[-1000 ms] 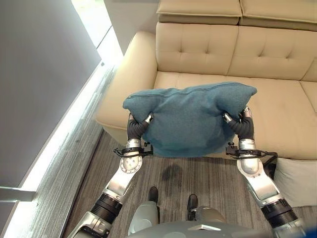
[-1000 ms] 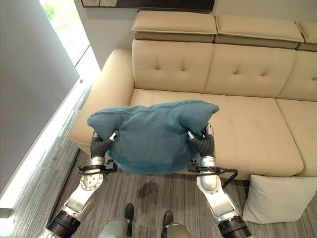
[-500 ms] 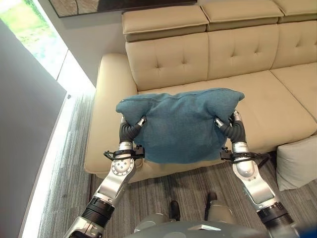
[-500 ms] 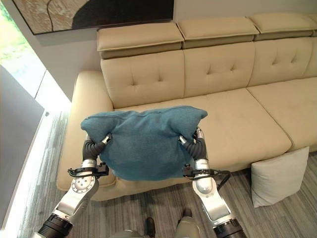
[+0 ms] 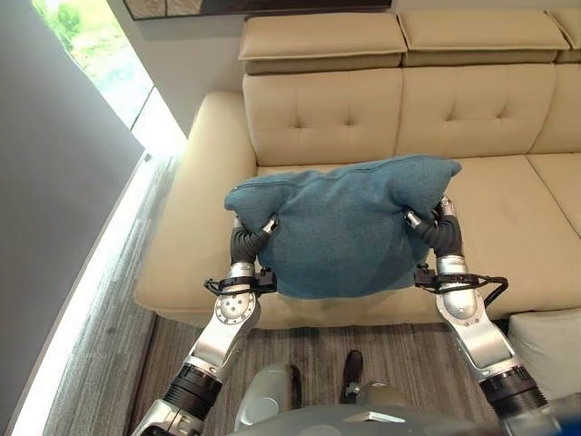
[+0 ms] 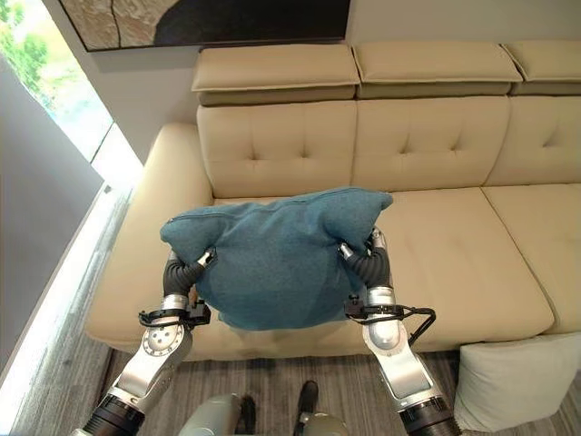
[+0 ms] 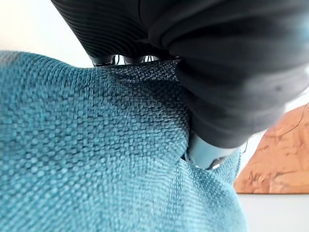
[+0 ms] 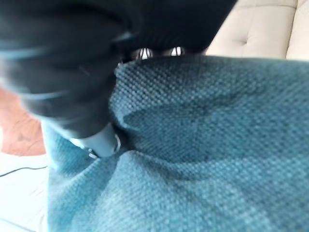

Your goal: Pick up all the scattered cushions and arrange them neatly on the sofa.

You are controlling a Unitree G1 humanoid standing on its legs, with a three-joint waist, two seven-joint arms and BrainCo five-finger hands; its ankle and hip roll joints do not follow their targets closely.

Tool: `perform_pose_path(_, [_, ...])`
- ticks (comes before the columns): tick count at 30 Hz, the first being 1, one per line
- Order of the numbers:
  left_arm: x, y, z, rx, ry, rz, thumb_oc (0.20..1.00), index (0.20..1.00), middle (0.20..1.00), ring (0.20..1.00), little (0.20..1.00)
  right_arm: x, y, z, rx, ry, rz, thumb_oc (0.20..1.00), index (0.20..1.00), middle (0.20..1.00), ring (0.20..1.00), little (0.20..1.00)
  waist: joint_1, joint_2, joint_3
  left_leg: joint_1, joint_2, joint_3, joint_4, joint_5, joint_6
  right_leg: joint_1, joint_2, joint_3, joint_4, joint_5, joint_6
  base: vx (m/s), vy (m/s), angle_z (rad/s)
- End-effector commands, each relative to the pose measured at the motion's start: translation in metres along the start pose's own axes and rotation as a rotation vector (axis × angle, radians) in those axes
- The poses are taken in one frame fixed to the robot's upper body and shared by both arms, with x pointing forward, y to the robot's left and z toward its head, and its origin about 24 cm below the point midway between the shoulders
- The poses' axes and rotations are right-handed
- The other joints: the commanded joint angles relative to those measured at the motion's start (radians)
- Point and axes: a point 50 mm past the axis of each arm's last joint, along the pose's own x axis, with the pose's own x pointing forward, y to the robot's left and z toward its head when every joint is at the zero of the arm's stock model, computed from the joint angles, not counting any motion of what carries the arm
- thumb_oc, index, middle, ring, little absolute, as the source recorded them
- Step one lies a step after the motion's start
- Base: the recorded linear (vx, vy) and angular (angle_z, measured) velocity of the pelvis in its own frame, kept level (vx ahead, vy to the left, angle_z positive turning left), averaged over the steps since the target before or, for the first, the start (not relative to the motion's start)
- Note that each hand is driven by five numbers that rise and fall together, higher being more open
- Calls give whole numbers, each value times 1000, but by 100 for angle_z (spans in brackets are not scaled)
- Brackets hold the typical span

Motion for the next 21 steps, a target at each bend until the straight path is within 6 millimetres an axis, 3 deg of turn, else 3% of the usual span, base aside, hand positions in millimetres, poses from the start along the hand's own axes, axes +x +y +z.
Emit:
perform_pose_path(1, [10, -25, 44, -73, -215, -154, 200, 200, 200, 200, 200, 15, 4, 52, 116, -272, 5, 200, 200, 200, 200, 200, 7, 28, -47, -3, 27, 32, -50, 87, -24, 81, 6, 23, 66, -107, 120, 200, 77, 12])
perform_pose_path(3, [8, -22, 43, -73, -213, -139, 200, 200, 200, 200, 200, 15, 6, 54, 128, -279, 1, 200, 200, 200, 200, 200, 19, 38, -54, 36, 33, 56, -110, 90, -16, 105, 17, 27, 66, -122, 125, 209, 113, -15])
perform_pose_path(5, [4, -14, 41, -65, -206, -114, 200, 200, 200, 200, 200, 16, 12, 57, 124, -291, 26, 200, 200, 200, 200, 200, 46, 41, -84, 127, -4, 49, -149, 44, 16, 120, -15, 30, 137, -153, 152, 278, 221, -34])
perform_pose_path(6, [4, -14, 41, -65, -207, -114, 200, 200, 200, 200, 200, 16, 12, 57, 124, -292, 26, 200, 200, 200, 200, 200, 47, 41, -85, 126, -4, 50, -153, 48, 16, 117, -15, 31, 137, -151, 151, 194, 222, -32])
perform_pose_path(7, [3, -11, 42, -63, -209, -104, 200, 200, 200, 200, 200, 17, 14, 59, 131, -300, 30, 200, 200, 200, 200, 200, 55, 45, -82, 150, -10, 55, -154, 26, 30, 100, -37, 26, 205, -154, 165, 92, 180, -58])
perform_pose_path(8, [3, -8, 44, -60, -216, -91, 200, 200, 200, 200, 200, 19, 17, 62, 125, -311, 39, 200, 200, 200, 200, 200, 55, 55, -71, 184, -17, 62, -157, 6, 56, 39, -75, 30, 351, -123, 200, 110, 232, -81])
perform_pose_path(9, [4, -6, 45, -58, -224, -85, 200, 200, 200, 200, 200, 20, 18, 63, 125, -314, 41, 200, 200, 200, 200, 200, 48, 61, -59, 195, -20, 60, -157, 1, 71, -6, -87, 48, 442, -90, 223, 90, 192, -67])
perform_pose_path(10, [5, -5, 47, -47, -236, -76, 200, 200, 200, 200, 200, 19, 19, 64, 134, -316, 39, 200, 200, 200, 200, 200, 39, 70, -55, 212, -19, 50, -168, -3, 79, -55, -89, 82, 497, -81, 225, 62, 88, -32])
perform_pose_path(14, [9, -8, 53, -58, -269, -82, 200, 200, 200, 200, 200, 19, 15, 63, 124, -312, 20, 200, 200, 200, 200, 200, 7, 79, -55, 236, -26, -1, -204, -5, 69, -121, -95, 155, 362, -75, 207, 110, -55, 23])
perform_pose_path(16, [10, -11, 53, -51, -273, -94, 200, 200, 200, 200, 200, 17, 13, 59, 122, -296, 5, 200, 200, 200, 200, 200, -8, 59, -57, 245, -37, -18, -210, -11, 57, -104, -89, 189, 247, -46, 213, 136, -176, 33])
perform_pose_path(21, [12, -16, 51, -42, -264, -106, 200, 200, 200, 200, 200, 17, 9, 53, 86, -274, 3, 200, 200, 200, 200, 200, -15, 53, -93, 251, -21, -41, -226, -7, 24, -16, -63, 148, 139, -46, 195, 156, -195, 72])
